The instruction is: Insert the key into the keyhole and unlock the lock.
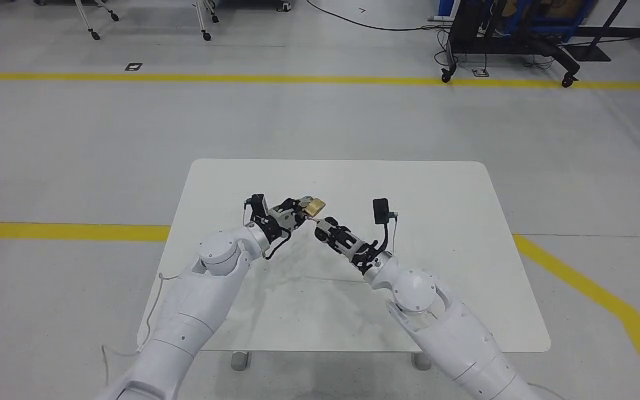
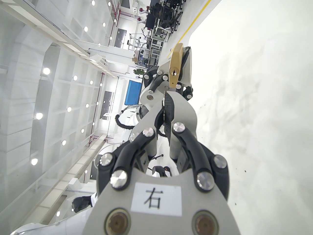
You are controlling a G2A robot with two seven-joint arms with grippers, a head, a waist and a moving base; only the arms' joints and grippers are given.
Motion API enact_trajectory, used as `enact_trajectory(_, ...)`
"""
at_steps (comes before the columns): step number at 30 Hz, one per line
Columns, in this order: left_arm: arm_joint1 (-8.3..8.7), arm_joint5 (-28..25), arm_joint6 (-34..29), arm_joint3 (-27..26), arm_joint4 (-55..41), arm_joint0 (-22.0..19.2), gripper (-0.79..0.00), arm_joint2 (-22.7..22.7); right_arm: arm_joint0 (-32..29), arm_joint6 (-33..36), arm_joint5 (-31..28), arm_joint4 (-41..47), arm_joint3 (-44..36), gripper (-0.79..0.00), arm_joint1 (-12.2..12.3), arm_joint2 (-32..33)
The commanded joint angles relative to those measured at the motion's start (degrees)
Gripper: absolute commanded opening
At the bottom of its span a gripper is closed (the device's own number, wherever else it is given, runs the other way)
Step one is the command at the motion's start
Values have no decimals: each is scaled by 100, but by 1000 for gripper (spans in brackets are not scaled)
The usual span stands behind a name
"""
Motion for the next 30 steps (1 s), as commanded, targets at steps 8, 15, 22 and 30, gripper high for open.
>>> enact_trajectory(8, -9, -52, 6, -34, 23, 31, -785, -41, -78, -196, -162, 77, 11, -785, -13, 248)
enact_trajectory(15, -15, -60, -17, -49, 50, 42, -785, -62, -51, -120, -39, 44, 108, -785, -35, 292)
enact_trajectory(22, -14, -105, 86, -85, 366, 37, -785, -18, 34, -140, -1, 8, 230, -785, -83, 262)
enact_trajectory(30, -29, -82, 21, -78, 336, 37, -785, -29, 50, -147, 44, -55, 268, -785, -120, 269)
